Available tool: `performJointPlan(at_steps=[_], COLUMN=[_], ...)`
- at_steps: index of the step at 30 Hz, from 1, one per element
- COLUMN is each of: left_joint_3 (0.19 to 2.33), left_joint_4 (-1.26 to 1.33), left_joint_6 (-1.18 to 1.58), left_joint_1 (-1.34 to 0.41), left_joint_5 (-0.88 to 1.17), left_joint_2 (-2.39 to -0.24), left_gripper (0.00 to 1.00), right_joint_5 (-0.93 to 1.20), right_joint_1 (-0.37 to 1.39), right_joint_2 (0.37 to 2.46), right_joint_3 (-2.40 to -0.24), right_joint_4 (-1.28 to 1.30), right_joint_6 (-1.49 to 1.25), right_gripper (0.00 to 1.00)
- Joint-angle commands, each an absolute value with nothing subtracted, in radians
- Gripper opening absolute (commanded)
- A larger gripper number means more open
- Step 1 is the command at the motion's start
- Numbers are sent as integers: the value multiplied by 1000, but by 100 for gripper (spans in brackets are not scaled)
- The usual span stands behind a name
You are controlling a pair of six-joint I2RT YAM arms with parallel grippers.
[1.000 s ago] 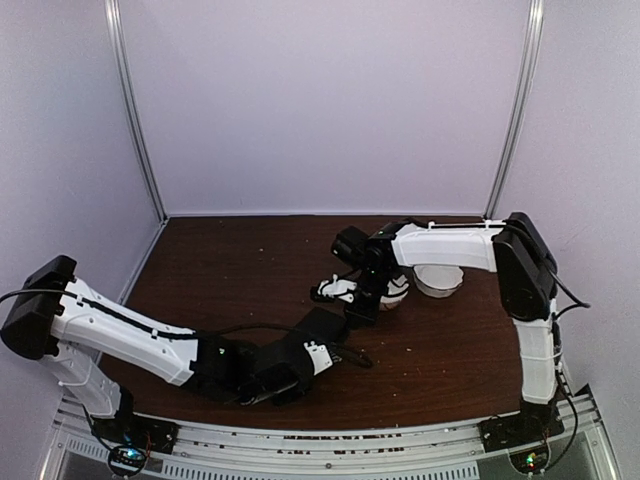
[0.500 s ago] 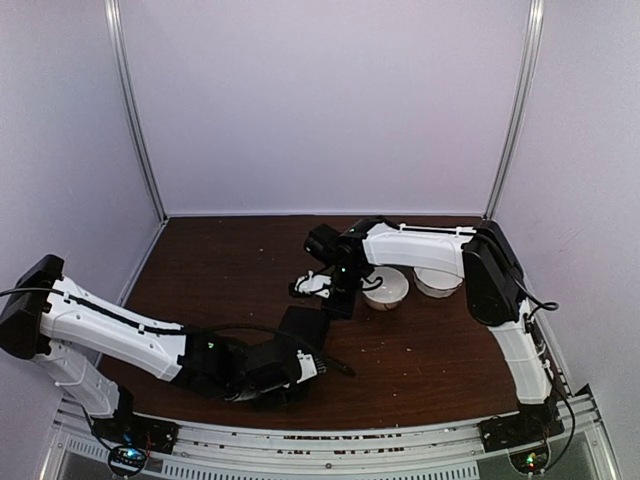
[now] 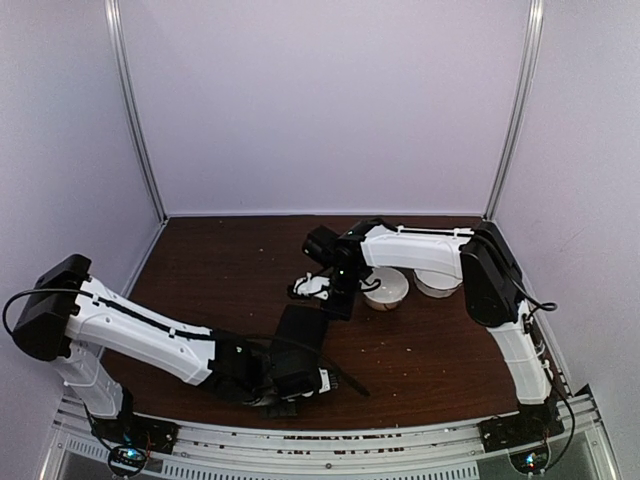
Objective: Sort the hair-cutting tools
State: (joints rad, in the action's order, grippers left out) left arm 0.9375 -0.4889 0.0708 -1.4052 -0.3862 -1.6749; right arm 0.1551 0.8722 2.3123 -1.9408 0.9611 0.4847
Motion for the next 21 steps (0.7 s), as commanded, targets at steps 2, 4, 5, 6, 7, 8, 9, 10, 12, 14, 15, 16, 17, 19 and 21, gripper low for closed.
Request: performJointPlan(at_steps=[2,4,5,6,7,8,9,10,12,14,15,16,17,19,21], left_joint_3=[966,965,964,960,960,958,957,958,960,964,966,968,969,978,991], left_joint_4=[-468,-454,-442,-431,-420,-410,-401,-393,-378,-362,-348,-336,-323,-302,-286], left_joint_6=[109,126,131,135,140,142,144,147,152,158,162,163,163,165,170], left_joint_1=[-1356,-1349,-1347,-1346,-1345,-1344,-1344,-1344,-1344,-1344,-1344,-1343,-1343,-1343,-1343], left_joint_5=[-452,-458,-461,-465,-470,-475,-481,-489,-506,-520,-523,-525,-525,-526,-519], left_joint_2=[-1766,-1769,-1768,-1765,-1764,-1762,-1762,-1763,-1764,-1764,-1764,-1765,-1768,-1776,-1784], left_gripper=[4,0,0,0,0,0,0,0,0,0,0,0,0,0,0], right_joint_5=[227,263,282,298,312,333,362,393,462,526,562,583,597,617,600], right_joint_1=[929,943,951,958,967,973,980,985,992,997,998,999,998,997,997], right_joint_2=[2257,2216,2195,2178,2166,2156,2147,2140,2132,2122,2116,2109,2099,2085,2076], right_joint_3=[-1843,-1786,-1757,-1733,-1709,-1692,-1678,-1666,-1650,-1635,-1622,-1611,-1602,-1589,-1585], right_joint_4=[983,977,974,969,966,969,972,976,991,1003,1005,1004,1004,1005,1002], right_joint_6=[500,501,503,502,501,501,499,496,490,482,480,475,473,473,472], right_gripper=[0,0,0,0,0,0,0,0,0,0,0,0,0,0,0])
